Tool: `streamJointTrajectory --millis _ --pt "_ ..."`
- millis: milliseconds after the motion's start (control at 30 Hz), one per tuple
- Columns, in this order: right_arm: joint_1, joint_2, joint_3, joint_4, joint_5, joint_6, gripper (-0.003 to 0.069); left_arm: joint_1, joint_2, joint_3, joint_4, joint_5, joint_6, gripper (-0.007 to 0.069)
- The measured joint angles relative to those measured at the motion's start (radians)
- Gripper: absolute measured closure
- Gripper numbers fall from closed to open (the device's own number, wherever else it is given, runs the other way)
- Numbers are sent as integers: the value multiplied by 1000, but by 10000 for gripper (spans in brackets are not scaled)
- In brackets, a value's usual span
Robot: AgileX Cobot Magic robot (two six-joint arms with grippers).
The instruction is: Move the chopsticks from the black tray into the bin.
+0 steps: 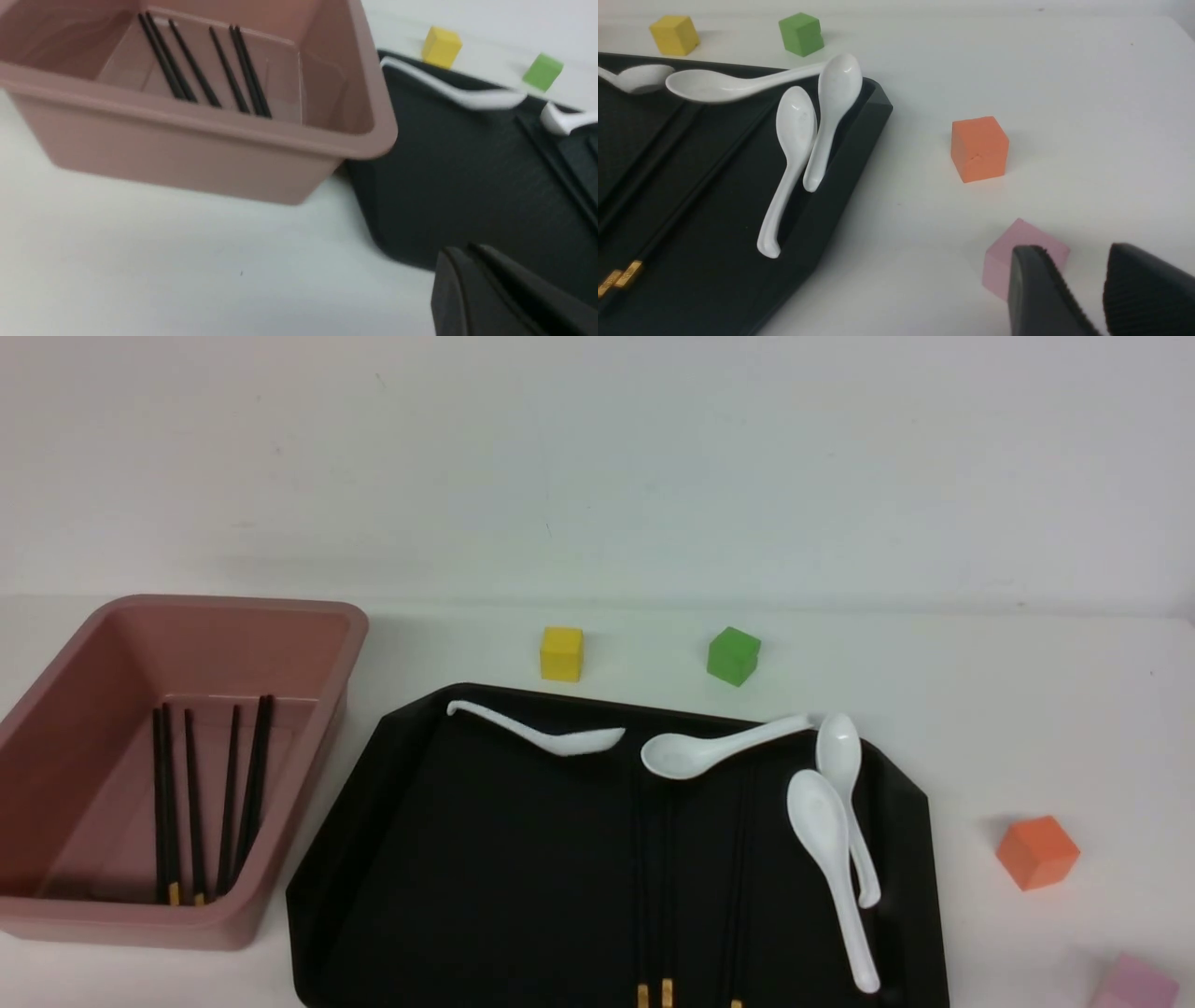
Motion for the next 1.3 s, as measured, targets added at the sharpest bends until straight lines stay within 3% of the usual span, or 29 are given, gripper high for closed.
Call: streamJointTrajectory --millis 1300 --pt "0 0 0 0 0 0 419 0 0 0 1 9 0 619"
